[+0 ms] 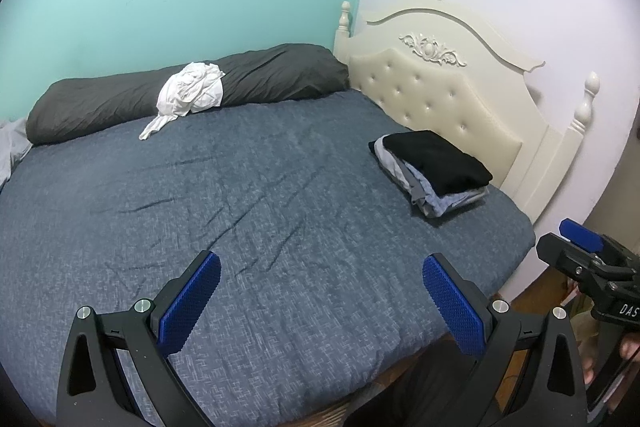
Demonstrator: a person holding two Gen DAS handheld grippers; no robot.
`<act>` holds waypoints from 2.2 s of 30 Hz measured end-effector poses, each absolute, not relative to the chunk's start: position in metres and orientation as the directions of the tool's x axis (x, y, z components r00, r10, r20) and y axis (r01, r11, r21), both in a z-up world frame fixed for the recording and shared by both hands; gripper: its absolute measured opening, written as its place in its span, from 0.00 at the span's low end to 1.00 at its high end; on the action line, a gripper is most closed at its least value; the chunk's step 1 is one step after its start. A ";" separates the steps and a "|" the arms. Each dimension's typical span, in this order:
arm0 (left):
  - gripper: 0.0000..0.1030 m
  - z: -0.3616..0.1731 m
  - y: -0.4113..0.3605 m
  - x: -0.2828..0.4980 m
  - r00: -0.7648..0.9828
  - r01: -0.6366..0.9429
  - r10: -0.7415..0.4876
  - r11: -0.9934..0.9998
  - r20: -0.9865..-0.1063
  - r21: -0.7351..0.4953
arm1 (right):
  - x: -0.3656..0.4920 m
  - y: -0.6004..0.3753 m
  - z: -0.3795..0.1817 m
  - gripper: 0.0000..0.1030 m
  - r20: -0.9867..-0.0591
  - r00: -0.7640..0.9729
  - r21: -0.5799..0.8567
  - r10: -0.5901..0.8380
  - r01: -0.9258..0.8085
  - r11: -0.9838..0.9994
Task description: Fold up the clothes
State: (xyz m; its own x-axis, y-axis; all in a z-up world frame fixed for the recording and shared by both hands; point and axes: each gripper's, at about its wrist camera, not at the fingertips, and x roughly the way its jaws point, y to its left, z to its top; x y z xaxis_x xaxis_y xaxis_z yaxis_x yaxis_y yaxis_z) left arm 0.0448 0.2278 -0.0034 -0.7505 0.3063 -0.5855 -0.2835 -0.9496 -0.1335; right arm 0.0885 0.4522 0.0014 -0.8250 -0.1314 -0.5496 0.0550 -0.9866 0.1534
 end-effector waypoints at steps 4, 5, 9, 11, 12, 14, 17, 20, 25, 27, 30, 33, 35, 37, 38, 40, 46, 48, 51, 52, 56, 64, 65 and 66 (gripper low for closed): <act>1.00 -0.004 0.230 0.045 -0.752 -0.281 0.301 -0.951 -0.586 -0.129 | 0.090 0.452 0.000 1.00 -0.553 -0.824 0.147 -0.123 0.048 -0.988; 1.00 -0.004 0.230 0.045 -0.752 -0.280 0.300 -0.951 -0.586 -0.128 | 0.090 0.452 0.000 1.00 -0.553 -0.824 0.147 -0.121 0.046 -0.988; 1.00 -0.005 0.232 0.046 -0.750 -0.284 0.302 -0.951 -0.589 -0.125 | 0.092 0.453 -0.003 1.00 -0.555 -0.824 0.143 -0.111 0.037 -0.989; 1.00 -0.006 0.233 0.046 -0.750 -0.285 0.301 -0.951 -0.589 -0.123 | 0.092 0.453 -0.003 1.00 -0.556 -0.825 0.139 -0.104 0.031 -0.990; 1.00 -0.006 0.234 0.046 -0.750 -0.285 0.300 -0.951 -0.589 -0.121 | 0.093 0.454 -0.004 1.00 -0.556 -0.825 0.136 -0.099 0.027 -0.990; 1.00 -0.006 0.234 0.047 -0.751 -0.284 0.298 -0.951 -0.589 -0.118 | 0.094 0.455 -0.005 1.00 -0.556 -0.826 0.132 -0.092 0.022 -0.991; 1.00 -0.007 0.235 0.047 -0.751 -0.286 0.299 -0.951 -0.588 -0.118 | 0.094 0.455 -0.006 1.00 -0.559 -0.825 0.131 -0.088 0.017 -0.991; 1.00 -0.008 0.236 0.047 -0.754 -0.282 0.294 -0.953 -0.588 -0.115 | 0.094 0.456 -0.008 1.00 -0.562 -0.824 0.128 -0.080 0.009 -0.992; 1.00 -0.010 0.238 0.048 -0.755 -0.276 0.286 -0.955 -0.590 -0.110 | 0.095 0.457 -0.009 1.00 -0.562 -0.824 0.124 -0.070 0.000 -0.992; 1.00 -0.011 0.238 0.048 -0.756 -0.275 0.284 -0.955 -0.590 -0.107 | 0.096 0.458 -0.010 1.00 -0.563 -0.824 0.119 -0.064 -0.004 -0.993; 1.00 -0.011 0.239 0.048 -0.757 -0.276 0.283 -0.956 -0.589 -0.104 | 0.097 0.458 -0.010 1.00 -0.561 -0.826 0.116 -0.055 -0.013 -0.993; 1.00 -0.011 0.239 0.048 -0.759 -0.276 0.281 -0.956 -0.588 -0.101 | 0.098 0.460 -0.010 1.00 -0.560 -0.827 0.116 -0.049 -0.020 -0.993; 1.00 -0.011 0.240 0.049 -0.759 -0.277 0.281 -0.956 -0.588 -0.100 | 0.099 0.461 -0.011 1.00 -0.560 -0.828 0.116 -0.044 -0.025 -0.993; 1.00 -0.011 0.241 0.049 -0.759 -0.277 0.281 -0.956 -0.587 -0.098 | 0.099 0.462 -0.011 1.00 -0.561 -0.827 0.117 -0.043 -0.028 -0.993; 1.00 -0.011 0.242 0.049 -0.759 -0.277 0.280 -0.956 -0.587 -0.097 | 0.099 0.462 -0.011 1.00 -0.562 -0.826 0.117 -0.042 -0.029 -0.993; 1.00 -0.011 0.242 0.050 -0.761 -0.274 0.277 -0.957 -0.586 -0.095 | 0.100 0.463 -0.011 1.00 -0.562 -0.827 0.115 -0.039 -0.032 -0.993; 1.00 -0.011 0.243 0.051 -0.765 -0.271 0.270 -0.959 -0.585 -0.089 | 0.101 0.463 -0.011 1.00 -0.559 -0.828 0.111 -0.037 -0.031 -0.993; 1.00 -0.011 0.243 0.052 -0.765 -0.270 0.269 -0.959 -0.585 -0.088 | 0.101 0.463 -0.010 1.00 -0.559 -0.828 0.111 -0.036 -0.032 -0.993; 1.00 -0.011 0.242 0.052 -0.765 -0.268 0.268 -0.959 -0.585 -0.090 | 0.101 0.462 -0.009 1.00 -0.556 -0.831 0.110 -0.036 -0.031 -0.993; 1.00 -0.010 0.242 0.052 -0.766 -0.267 0.268 -0.960 -0.584 -0.090 | 0.101 0.462 -0.009 1.00 -0.554 -0.832 0.111 -0.036 -0.030 -0.993; 1.00 -0.010 0.242 0.053 -0.771 -0.265 0.264 -0.961 -0.580 -0.086 | 0.101 0.461 -0.009 1.00 -0.550 -0.835 0.106 -0.036 -0.026 -0.994; 1.00 -0.008 0.241 0.052 -0.778 -0.259 0.259 -0.962 -0.573 -0.084 | 0.101 0.461 -0.005 1.00 -0.540 -0.841 0.100 -0.036 -0.022 -0.995; 1.00 -0.008 0.241 0.052 -0.778 -0.257 0.258 -0.963 -0.573 -0.083 | 0.100 0.461 -0.005 1.00 -0.540 -0.841 0.100 -0.036 -0.021 -0.995; 1.00 -0.008 0.241 0.051 -0.777 -0.258 0.259 -0.963 -0.574 -0.085 | 0.100 0.461 -0.005 1.00 -0.539 -0.841 0.099 -0.036 -0.021 -0.995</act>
